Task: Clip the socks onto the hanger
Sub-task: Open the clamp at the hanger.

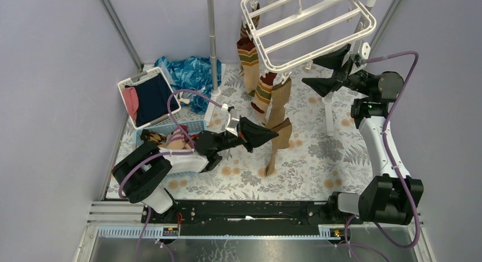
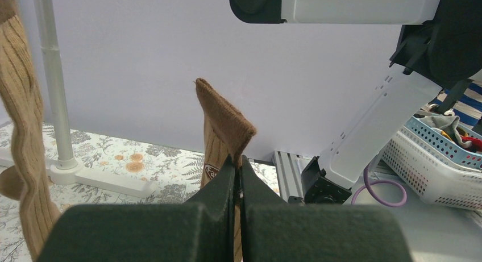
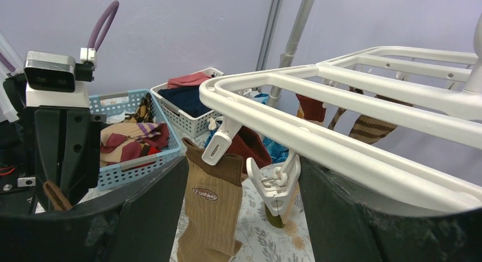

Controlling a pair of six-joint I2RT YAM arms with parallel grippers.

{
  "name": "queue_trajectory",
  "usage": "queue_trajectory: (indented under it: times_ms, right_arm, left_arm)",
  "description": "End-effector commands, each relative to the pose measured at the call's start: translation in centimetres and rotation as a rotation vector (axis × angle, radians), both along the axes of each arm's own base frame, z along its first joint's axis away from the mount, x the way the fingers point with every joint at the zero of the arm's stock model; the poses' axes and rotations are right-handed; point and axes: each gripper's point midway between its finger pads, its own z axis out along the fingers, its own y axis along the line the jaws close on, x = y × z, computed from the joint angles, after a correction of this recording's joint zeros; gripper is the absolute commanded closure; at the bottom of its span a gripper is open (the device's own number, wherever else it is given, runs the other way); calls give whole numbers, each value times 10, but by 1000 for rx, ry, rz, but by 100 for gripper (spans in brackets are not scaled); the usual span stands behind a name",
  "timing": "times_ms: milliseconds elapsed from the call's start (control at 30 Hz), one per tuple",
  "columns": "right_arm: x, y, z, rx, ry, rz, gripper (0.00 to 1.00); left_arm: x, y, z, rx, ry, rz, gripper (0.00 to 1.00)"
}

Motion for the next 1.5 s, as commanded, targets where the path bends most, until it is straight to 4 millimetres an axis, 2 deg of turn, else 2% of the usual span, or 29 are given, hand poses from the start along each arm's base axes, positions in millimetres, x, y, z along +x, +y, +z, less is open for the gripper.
queue_trajectory:
  times_ms: [0, 533, 1033, 1100, 1467]
  right_arm:
    - [2, 4, 15, 31, -25, -13, 23]
    - [15, 18, 3, 57, 14, -32, 25]
    - [24, 20, 5, 87, 3, -40, 30]
    - [20, 29, 7, 92, 4, -13, 30]
    - [23, 29, 11, 113, 1, -16, 33]
  left_arm:
    - [-2, 6, 17, -51, -53, 4, 100]
    - [-3, 9, 17, -54, -59, 13, 100]
    - [-3, 9, 15, -52, -57, 14, 100]
    - [-2, 8, 15, -52, -56, 13, 100]
    - [-3, 9, 16, -55, -58, 13, 100]
